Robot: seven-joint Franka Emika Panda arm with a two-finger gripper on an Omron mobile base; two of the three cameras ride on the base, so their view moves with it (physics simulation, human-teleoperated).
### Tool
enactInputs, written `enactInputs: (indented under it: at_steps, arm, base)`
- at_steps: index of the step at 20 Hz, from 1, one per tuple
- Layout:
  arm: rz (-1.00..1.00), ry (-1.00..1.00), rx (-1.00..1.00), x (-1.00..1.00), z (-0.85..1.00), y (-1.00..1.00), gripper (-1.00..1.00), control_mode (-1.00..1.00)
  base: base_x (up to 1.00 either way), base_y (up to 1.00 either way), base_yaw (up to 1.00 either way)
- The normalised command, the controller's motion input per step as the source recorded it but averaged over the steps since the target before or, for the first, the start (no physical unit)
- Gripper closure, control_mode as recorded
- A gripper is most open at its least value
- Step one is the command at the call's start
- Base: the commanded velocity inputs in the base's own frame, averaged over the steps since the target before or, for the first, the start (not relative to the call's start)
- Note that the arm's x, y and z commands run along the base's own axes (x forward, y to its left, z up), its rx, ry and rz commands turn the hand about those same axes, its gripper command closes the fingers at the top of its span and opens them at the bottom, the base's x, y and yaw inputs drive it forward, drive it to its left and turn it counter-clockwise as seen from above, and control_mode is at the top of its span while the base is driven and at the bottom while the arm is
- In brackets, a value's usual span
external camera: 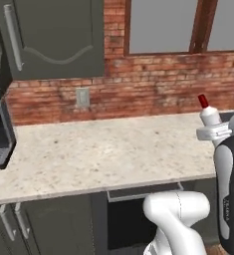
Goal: Open the cabinet directly in front. Then move the liquor and the mug to the dining counter with the jar on it.
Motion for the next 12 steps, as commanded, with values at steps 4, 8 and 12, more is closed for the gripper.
enactInputs:
  at_steps: [4,8,12]
  arm:
    - [0.0,0.0,0.0,0.0,0.0,0.0,1.0,1.0]
    - [0.0,0.0,0.0,0.0,0.0,0.0,1.0,1.0]
    - [0.0,0.0,0.0,0.0,0.0,0.0,1.0,1.0]
  base:
    - [-0.59,-0.61,0.73]
    - [-0.59,-0.25,0.88]
    - [-0.5,-0.16,0.91]
